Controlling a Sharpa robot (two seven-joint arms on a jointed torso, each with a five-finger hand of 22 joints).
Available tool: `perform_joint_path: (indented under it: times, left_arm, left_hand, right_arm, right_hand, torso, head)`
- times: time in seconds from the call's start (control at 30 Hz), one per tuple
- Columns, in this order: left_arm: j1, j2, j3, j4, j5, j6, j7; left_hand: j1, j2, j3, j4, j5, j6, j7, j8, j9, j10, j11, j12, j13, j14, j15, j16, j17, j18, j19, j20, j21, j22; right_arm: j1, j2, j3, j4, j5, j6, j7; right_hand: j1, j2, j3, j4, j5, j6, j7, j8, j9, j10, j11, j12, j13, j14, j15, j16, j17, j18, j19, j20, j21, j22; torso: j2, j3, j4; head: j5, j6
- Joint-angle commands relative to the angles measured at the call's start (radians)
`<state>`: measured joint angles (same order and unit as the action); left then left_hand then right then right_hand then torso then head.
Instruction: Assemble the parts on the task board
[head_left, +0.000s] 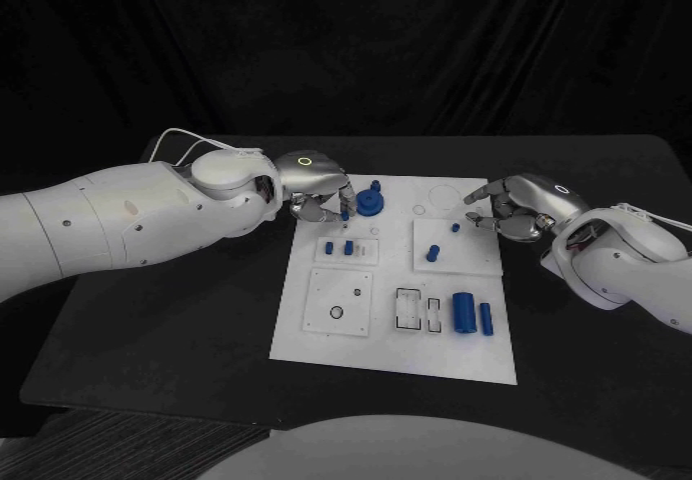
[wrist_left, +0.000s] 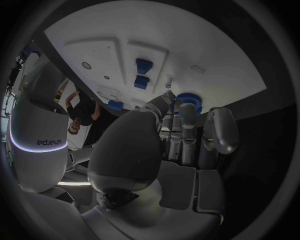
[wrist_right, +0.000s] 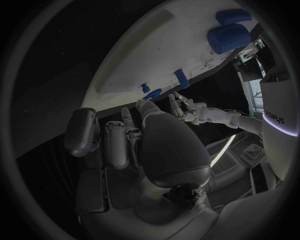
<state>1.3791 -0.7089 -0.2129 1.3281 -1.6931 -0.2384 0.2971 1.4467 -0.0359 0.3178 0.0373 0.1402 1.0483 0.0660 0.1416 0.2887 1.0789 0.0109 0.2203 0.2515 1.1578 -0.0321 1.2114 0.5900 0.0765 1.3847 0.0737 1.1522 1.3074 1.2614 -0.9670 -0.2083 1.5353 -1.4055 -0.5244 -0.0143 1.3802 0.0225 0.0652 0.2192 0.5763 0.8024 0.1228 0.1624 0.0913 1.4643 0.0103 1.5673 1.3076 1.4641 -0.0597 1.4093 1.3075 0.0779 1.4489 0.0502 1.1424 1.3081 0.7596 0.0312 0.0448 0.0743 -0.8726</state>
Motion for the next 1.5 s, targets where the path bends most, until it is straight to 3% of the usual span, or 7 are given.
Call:
perform_joint_path:
  times: [0.03,0.53,1.5]
  left_arm:
    - [-0.004,0.004,0.001,0.0,0.0,0.014,-0.003]
    - [-0.016,0.006,0.001,0.0,0.0,0.017,-0.006]
    - [-0.025,0.007,0.001,-0.008,0.0,0.045,-0.02]
  left_hand:
    - [-0.007,0.0,0.002,0.006,-0.004,-0.009,-0.001,-0.003,0.0,-0.005,0.003,-0.005,-0.001,-0.01,0.0,-0.005,-0.001,0.009,-0.007,0.002,-0.007,0.15]
    - [-0.006,-0.001,0.003,0.006,-0.003,-0.011,0.0,-0.005,0.0,-0.006,0.004,-0.008,-0.003,-0.013,0.001,-0.007,-0.005,0.01,-0.008,0.002,-0.009,0.15]
    - [-0.004,-0.003,0.005,0.005,-0.002,-0.012,0.0,-0.008,-0.001,-0.006,0.004,-0.013,-0.005,-0.021,0.001,-0.014,-0.018,0.012,-0.014,0.002,-0.02,0.147]
  right_arm:
    - [-0.003,0.0,0.0,0.001,-0.003,-0.003,-0.006]
    - [-0.004,0.0,0.0,0.0,-0.003,-0.005,-0.006]
    - [-0.004,0.002,0.0,-0.002,-0.003,0.0,-0.009]
  right_hand:
    - [0.003,-0.008,0.007,0.0,0.003,0.008,0.0,-0.004,-0.002,0.106,0.008,0.004,0.263,0.071,0.007,-0.003,0.104,0.007,-0.004,0.004,-0.003,0.149]
    - [0.003,-0.008,0.009,0.0,0.004,0.008,-0.001,-0.005,-0.002,0.106,0.007,0.004,0.263,0.07,0.007,-0.003,0.104,0.007,-0.004,0.004,-0.003,0.149]
    - [0.003,-0.009,0.011,-0.001,0.004,0.008,0.0,-0.006,-0.003,0.106,0.008,0.004,0.263,0.07,0.007,-0.004,0.103,0.007,-0.004,0.004,-0.004,0.149]
  torso:
    - [0.0,-0.0007,-0.0017]
    - [-0.002,0.0019,-0.0008]
    - [-0.002,0.0015,-0.0007]
  head:
    - [0.003,0.0]
    - [-0.001,0.0]
    - [0.003,0.0]
